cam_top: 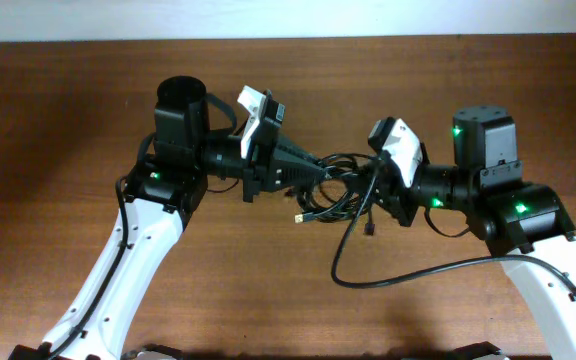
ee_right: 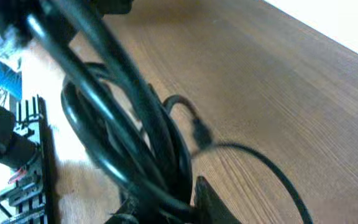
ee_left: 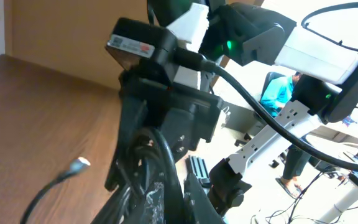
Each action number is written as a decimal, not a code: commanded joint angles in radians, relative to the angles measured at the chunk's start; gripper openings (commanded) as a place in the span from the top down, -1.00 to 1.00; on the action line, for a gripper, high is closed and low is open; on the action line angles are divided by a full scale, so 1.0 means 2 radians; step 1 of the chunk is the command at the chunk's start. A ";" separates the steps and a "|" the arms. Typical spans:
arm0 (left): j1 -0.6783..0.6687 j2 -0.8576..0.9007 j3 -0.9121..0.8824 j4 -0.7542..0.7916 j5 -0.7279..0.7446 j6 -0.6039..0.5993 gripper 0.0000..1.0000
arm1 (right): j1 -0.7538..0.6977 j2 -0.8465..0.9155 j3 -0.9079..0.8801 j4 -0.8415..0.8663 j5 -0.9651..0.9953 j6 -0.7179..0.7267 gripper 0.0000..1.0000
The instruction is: Untangle cables
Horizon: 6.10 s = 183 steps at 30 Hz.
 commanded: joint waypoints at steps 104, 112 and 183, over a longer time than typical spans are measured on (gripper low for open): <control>-0.002 -0.002 0.007 -0.009 -0.116 -0.188 1.00 | -0.002 0.014 0.006 -0.088 -0.008 0.042 0.92; -0.002 -0.002 0.007 -0.156 -0.332 -0.212 1.00 | -0.002 -0.050 0.006 -0.088 -0.031 0.042 0.92; -0.029 -0.002 0.007 0.049 -0.149 -0.255 1.00 | -0.002 0.017 0.006 -0.107 0.008 0.034 0.92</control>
